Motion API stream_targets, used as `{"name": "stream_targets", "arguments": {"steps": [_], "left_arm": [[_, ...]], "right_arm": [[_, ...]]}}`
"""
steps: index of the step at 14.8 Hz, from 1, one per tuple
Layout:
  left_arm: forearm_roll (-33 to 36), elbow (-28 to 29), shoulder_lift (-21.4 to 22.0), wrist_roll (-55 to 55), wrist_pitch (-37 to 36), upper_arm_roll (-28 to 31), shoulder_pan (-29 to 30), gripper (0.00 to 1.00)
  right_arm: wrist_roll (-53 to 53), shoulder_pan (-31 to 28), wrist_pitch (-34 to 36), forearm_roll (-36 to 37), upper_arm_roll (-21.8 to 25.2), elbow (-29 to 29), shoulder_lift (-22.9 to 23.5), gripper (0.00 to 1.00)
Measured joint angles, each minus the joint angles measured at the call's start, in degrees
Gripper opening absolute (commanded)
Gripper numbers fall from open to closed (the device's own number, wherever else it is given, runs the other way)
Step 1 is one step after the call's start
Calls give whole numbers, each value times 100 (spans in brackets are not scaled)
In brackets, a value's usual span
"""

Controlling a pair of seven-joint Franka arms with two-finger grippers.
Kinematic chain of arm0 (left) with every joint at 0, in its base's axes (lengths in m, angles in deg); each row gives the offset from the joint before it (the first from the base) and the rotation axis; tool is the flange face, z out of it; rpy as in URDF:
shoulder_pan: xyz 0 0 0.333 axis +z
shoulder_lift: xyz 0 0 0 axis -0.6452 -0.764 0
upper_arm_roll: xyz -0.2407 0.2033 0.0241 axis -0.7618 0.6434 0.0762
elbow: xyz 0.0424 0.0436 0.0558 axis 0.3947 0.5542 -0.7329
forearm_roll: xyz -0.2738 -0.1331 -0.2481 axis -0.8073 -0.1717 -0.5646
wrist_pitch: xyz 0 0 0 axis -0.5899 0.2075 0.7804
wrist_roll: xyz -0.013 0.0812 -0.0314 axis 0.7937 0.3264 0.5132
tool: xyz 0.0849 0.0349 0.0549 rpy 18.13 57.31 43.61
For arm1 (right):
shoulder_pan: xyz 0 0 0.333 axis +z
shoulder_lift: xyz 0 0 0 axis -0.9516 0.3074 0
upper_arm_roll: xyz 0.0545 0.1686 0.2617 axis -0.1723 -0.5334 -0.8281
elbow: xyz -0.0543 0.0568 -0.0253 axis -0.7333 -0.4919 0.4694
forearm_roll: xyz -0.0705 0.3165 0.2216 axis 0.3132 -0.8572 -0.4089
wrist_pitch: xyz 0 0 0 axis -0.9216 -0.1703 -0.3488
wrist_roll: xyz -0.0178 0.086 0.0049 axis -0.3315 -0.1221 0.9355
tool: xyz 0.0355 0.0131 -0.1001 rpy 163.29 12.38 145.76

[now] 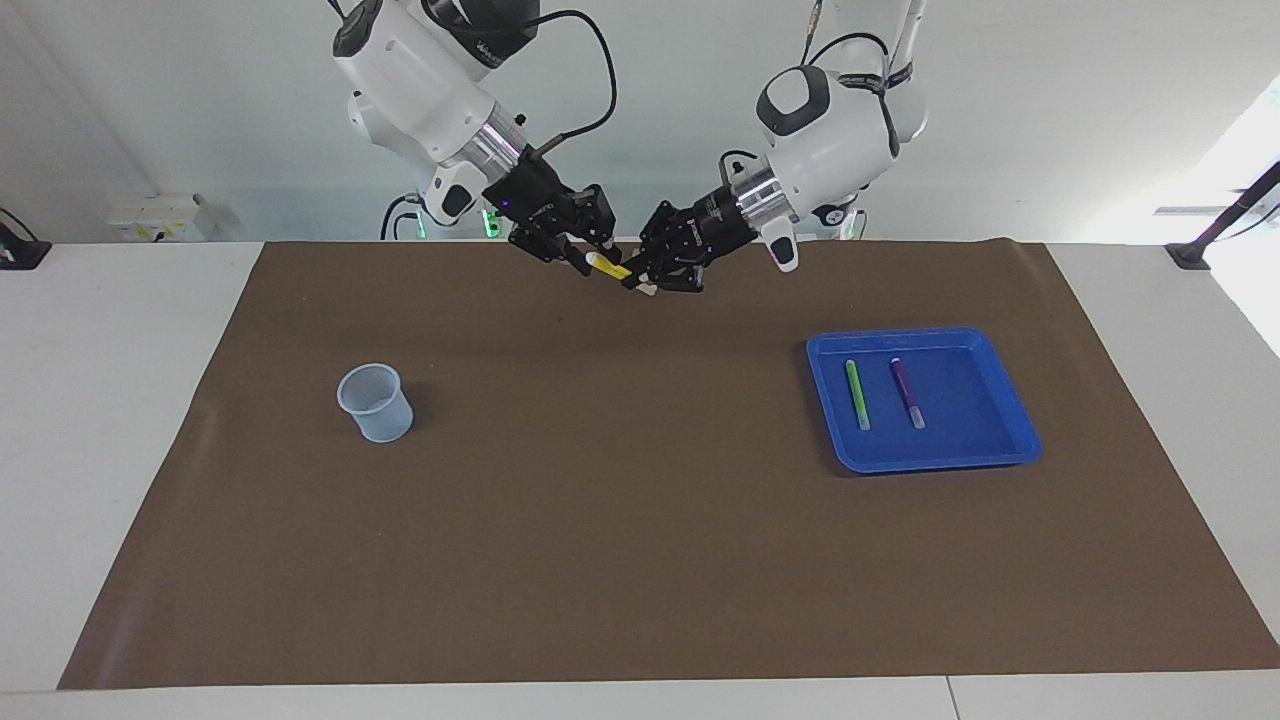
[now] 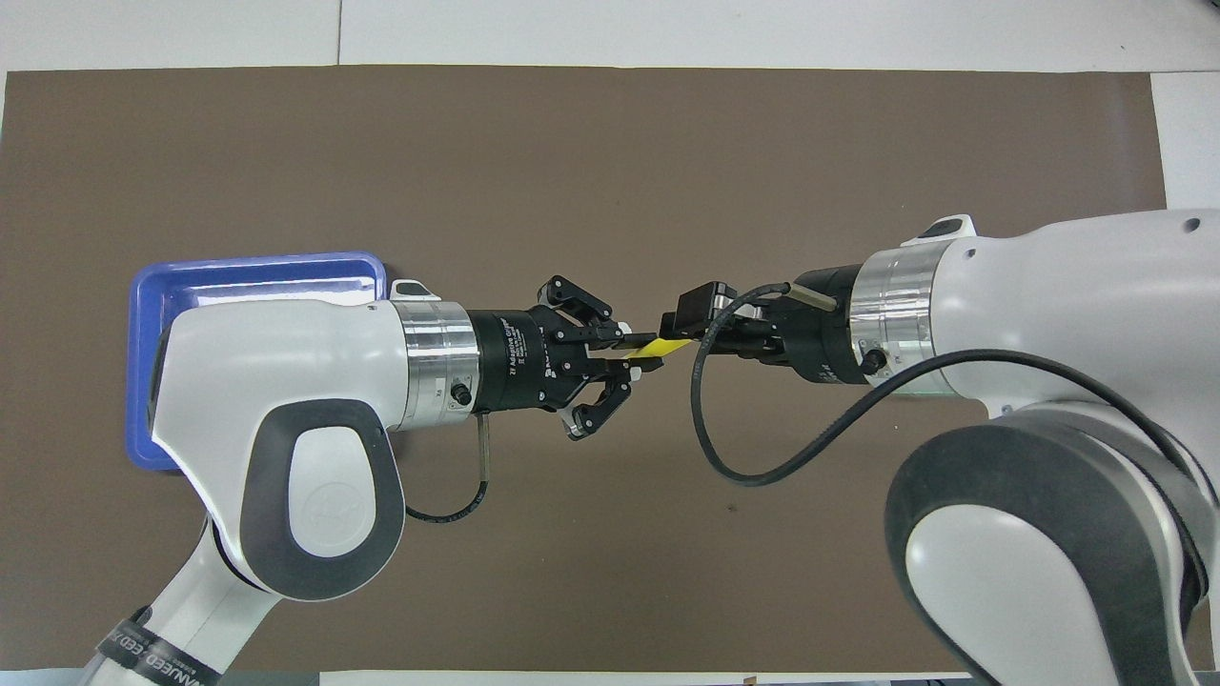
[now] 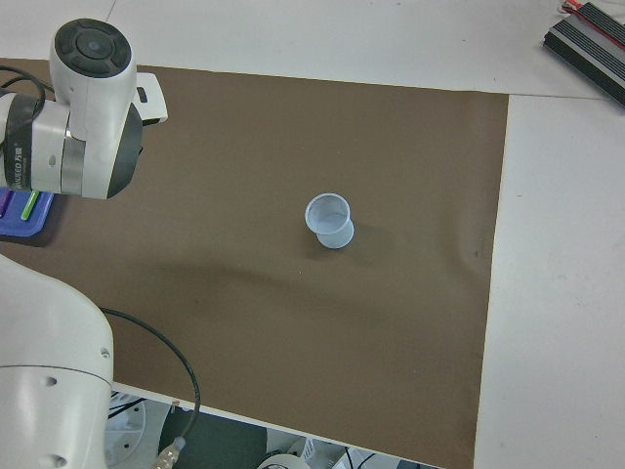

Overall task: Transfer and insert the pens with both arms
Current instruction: 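Grasp the yellow pen tip with the right gripper, open the left gripper, then insert the yellow pen into the cup while the left gripper returns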

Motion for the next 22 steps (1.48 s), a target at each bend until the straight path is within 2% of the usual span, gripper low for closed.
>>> {"name": "stream_targets", "arguments": {"steps": [1,6,7,12,15,18,22], "left_arm": [[-14,1,0,0,25,0,-10,0],[-29,9,2,5,46,1,-15,0],[-31,11,2,7,57,1,-18,99],[-73,16,7,12,576,-2,-269,100],[-52,18,10,15,597,53,-229,100],[472,23,14,71,84,72,173,100],[1497,14,53,338,-940,104,796,100]], "right_arm": [[0,0,0,0,4,0,0,0],[0,0,-6,-8,5,1,1,0],[0,-1,-6,-8,6,1,1,0],[191,-82,48,-8,27,16,0,0],[721,-436,595,258,42,22,-6,0],[1792,-1233,1283,817,79,26,-18,0],[2973,-1999,1604,1834,110,11,-24,0]]}}
